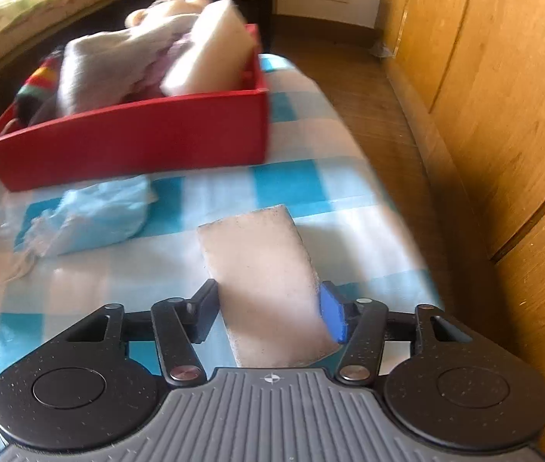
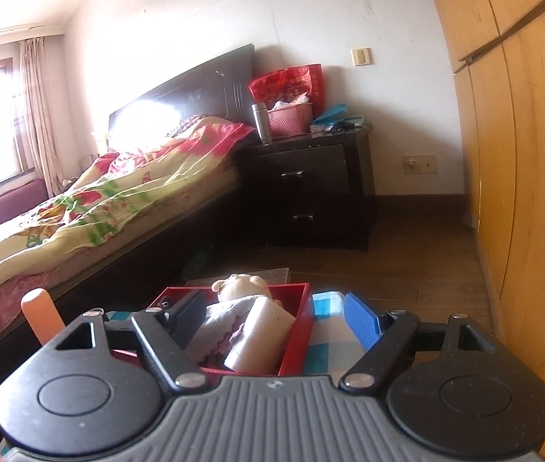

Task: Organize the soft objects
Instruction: 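Grasp the beige rectangular pad with the left gripper while the right grasps the blue face mask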

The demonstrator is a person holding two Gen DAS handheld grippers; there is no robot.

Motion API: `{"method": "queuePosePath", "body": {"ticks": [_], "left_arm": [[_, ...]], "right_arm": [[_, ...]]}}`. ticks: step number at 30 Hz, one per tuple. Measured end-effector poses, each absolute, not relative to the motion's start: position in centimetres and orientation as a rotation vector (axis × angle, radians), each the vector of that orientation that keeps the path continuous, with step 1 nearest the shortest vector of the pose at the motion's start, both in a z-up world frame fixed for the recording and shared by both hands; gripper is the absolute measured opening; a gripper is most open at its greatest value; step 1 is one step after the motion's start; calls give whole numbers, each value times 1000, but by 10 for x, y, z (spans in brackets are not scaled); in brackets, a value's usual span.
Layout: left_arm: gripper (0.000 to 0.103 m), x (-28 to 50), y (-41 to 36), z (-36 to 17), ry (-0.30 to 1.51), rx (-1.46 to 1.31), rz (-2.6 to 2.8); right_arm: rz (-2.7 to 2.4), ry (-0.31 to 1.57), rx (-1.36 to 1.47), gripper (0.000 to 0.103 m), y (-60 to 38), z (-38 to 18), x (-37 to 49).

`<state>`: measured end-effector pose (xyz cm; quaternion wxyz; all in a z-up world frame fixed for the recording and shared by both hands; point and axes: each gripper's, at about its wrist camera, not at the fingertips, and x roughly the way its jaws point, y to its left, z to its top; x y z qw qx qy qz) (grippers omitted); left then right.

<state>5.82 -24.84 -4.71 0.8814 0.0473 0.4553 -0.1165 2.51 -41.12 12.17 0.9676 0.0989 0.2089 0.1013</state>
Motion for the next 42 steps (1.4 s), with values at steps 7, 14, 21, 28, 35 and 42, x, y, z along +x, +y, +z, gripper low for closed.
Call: {"method": "queuePosePath", "body": {"ticks": [7,14,21,28,35,42], "left_arm": [[54,38,-174,-27,915,139,-240],[58,35,-111,-31,914,174,-167],[64,51,-81,-36,986,111,-150],[66,57,-78,-32,1003,112,-139],[67,62,-63,-35,1041,83,-98],[69,64,-57,-37,1056,68,-95]], "right_arm": [[239,523,87,57,-368,95,37],[309,693,17,58,-307,47,53],[264,843,-67,63,-269,5,73],[273,882,-60,64,-254,9,89],[287,956,-89,65,-242,-1,101],[260,979,-62,65,-242,1,112]]}}
